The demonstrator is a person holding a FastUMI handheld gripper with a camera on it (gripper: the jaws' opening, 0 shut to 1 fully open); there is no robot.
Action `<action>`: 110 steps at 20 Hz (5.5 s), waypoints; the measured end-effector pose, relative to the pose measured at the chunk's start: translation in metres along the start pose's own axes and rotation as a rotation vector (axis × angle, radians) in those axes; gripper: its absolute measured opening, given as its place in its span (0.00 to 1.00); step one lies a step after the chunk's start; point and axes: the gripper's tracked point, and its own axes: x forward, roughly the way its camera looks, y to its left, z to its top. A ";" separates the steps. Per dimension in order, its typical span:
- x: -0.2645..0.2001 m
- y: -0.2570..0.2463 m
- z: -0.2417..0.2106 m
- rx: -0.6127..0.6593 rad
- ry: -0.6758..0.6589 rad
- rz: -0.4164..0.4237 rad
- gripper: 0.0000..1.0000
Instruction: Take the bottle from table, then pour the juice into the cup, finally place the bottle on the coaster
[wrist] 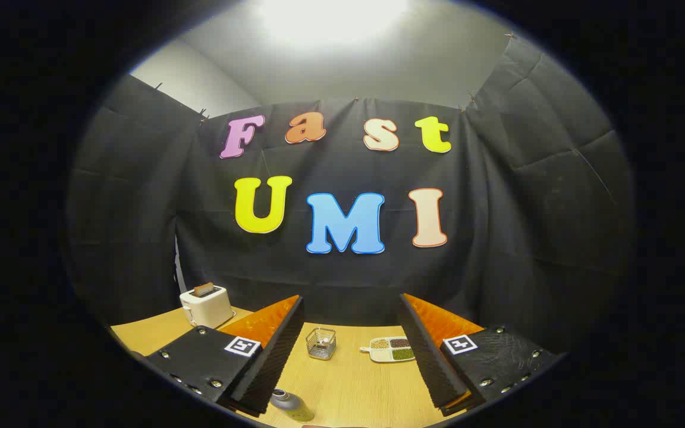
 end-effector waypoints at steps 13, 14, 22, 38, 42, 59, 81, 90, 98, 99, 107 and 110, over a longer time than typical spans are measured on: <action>-0.003 0.007 -0.006 -0.011 -0.001 0.014 0.96; -0.004 0.009 -0.006 -0.007 -0.004 0.018 0.96; -0.003 0.024 -0.038 0.031 -0.003 0.062 0.96; -0.003 0.077 -0.197 0.042 0.090 0.134 0.97; -0.002 0.091 -0.216 0.032 0.091 0.152 0.97; 0.031 0.117 -0.288 0.095 0.147 0.130 0.97; 0.051 0.164 -0.286 -0.313 0.165 0.068 0.81; 0.069 0.221 -0.279 -0.565 0.176 0.104 0.81; 0.084 0.251 -0.292 -0.782 0.185 0.127 0.81; 0.085 0.253 -0.292 -0.803 0.188 0.129 0.81; 0.097 0.262 -0.309 -0.983 0.221 0.119 0.81; 0.099 0.264 -0.308 -1.048 0.215 0.115 0.81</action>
